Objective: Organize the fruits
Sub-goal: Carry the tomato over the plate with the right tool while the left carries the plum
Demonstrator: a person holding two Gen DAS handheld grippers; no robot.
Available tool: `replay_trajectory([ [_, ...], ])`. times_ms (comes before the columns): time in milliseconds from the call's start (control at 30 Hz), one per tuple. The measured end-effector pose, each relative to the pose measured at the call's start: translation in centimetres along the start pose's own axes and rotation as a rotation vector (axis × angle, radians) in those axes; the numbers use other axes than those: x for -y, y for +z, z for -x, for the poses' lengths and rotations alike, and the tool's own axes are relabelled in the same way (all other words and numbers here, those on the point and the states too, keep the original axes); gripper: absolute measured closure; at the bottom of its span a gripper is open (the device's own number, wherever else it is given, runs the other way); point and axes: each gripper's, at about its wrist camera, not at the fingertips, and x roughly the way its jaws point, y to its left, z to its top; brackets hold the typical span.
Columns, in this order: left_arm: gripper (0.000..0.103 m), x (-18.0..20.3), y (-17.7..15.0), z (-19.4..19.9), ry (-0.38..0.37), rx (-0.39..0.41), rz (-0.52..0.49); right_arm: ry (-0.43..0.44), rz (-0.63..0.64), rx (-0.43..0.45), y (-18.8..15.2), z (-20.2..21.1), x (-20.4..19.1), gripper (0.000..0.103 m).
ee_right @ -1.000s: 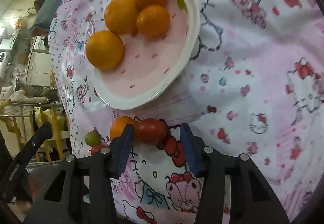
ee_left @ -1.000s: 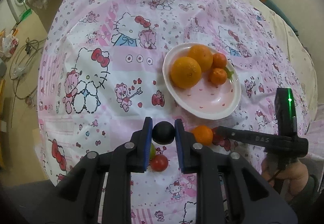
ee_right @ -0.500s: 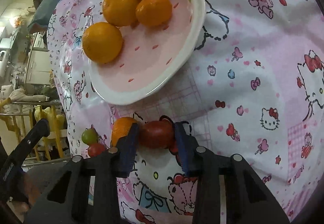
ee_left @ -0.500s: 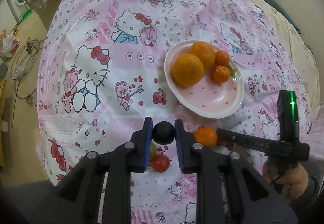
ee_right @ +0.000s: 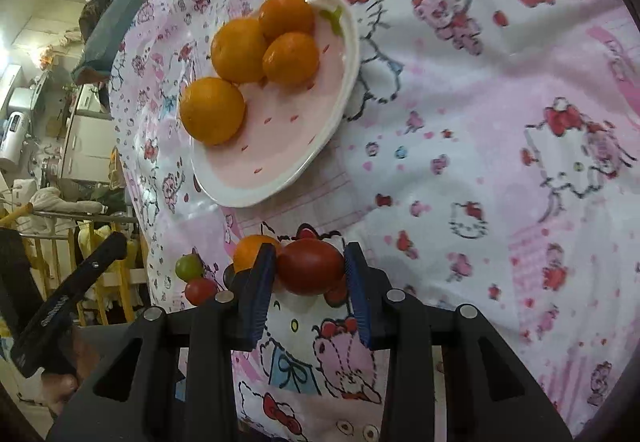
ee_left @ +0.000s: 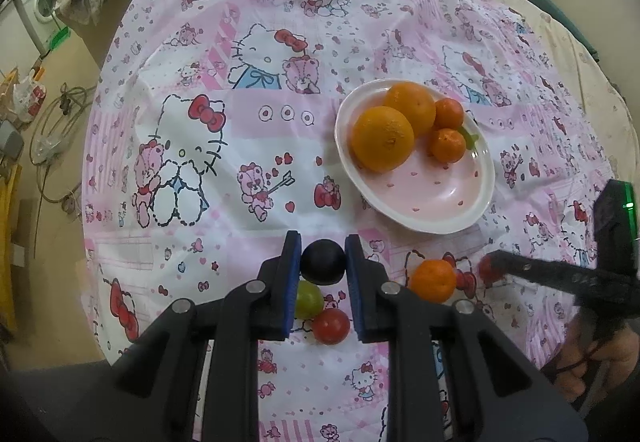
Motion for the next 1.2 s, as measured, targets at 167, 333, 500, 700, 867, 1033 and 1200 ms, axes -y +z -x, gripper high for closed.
replay_trajectory([
  [167,0.085,0.1,-0.1,0.3,0.011,0.013,-0.007,0.027,-0.012,0.077,0.4,3.2,0.5,0.066],
  [333,0.085,0.0,0.0,0.9,0.022,0.037,-0.014,0.038,0.005,0.174,1.6,6.6,0.4,0.066],
  [500,0.085,0.2,0.3,0.7,0.022,0.036,-0.017,0.047,0.054,0.239,3.7,8.7,-0.4,0.066],
  [700,0.085,1.1,0.7,0.2,0.017,0.034,-0.037,0.034,0.108,0.256,6.6,8.6,-1.4,0.066],
  [867,0.085,1.9,1.6,-0.5,0.018,0.033,-0.057,0.014,0.126,0.216,9.2,6.4,-1.6,0.066],
  [1033,0.085,2.3,2.1,-1.1,0.004,0.02,-0.051,-0.039,0.174,0.157,11.2,3.3,-2.0,0.066],
  [1200,0.085,2.9,2.3,-1.6,0.017,0.019,-0.069,-0.074,0.2,0.118,12.6,0.3,-2.2,0.066],
])
